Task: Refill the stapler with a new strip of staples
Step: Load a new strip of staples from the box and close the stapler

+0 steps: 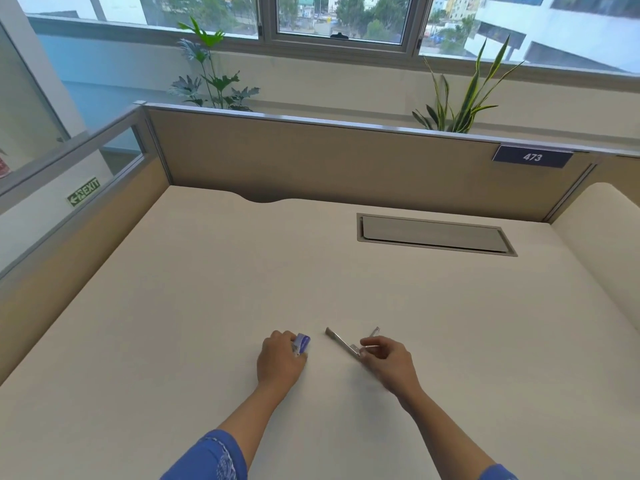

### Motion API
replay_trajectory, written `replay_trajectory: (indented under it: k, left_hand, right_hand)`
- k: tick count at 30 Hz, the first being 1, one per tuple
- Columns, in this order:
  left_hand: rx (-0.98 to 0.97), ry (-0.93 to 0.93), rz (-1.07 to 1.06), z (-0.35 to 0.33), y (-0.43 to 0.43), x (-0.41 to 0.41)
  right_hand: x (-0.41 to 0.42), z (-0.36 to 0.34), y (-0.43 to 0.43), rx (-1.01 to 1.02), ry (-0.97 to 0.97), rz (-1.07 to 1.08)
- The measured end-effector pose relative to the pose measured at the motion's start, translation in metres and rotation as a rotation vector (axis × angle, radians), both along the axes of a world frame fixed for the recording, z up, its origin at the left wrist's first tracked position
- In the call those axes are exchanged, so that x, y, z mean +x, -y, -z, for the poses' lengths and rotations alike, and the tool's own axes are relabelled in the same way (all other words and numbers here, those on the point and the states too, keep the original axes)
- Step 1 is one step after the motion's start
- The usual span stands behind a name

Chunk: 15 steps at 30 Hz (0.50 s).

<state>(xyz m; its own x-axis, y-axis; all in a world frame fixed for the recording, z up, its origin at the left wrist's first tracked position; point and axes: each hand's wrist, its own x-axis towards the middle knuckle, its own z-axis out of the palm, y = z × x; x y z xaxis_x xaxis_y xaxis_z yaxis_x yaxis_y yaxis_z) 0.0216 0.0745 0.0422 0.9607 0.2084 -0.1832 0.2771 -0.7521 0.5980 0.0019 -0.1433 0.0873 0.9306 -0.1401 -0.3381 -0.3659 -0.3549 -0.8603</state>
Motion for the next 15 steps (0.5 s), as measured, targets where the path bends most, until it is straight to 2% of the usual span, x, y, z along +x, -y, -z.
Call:
replay_trajectory:
  k: [4, 7, 10, 15]
  left_hand:
    - [-0.023, -0.012, -0.079, 0.008, -0.003, 0.014]
    - [0.11, -0.003, -0.083, 0.011, 0.0, 0.019]
    - [0.217, 0.098, -0.059, 0.01, 0.015, 0.014]
    - [-0.018, 0.179, 0.124, 0.01, 0.062, 0.0]
  right_hand:
    - [0.007, 0.006, 0.011, -0.072, 0.035, 0.033]
    - [0.01, 0.009, 0.02, -0.121, 0.042, 0.041]
    - [0.013, 0.013, 0.028, -0.142, 0.04, 0.071]
    - [0.012, 0.019, 0.043, -0.119, 0.043, 0.135]
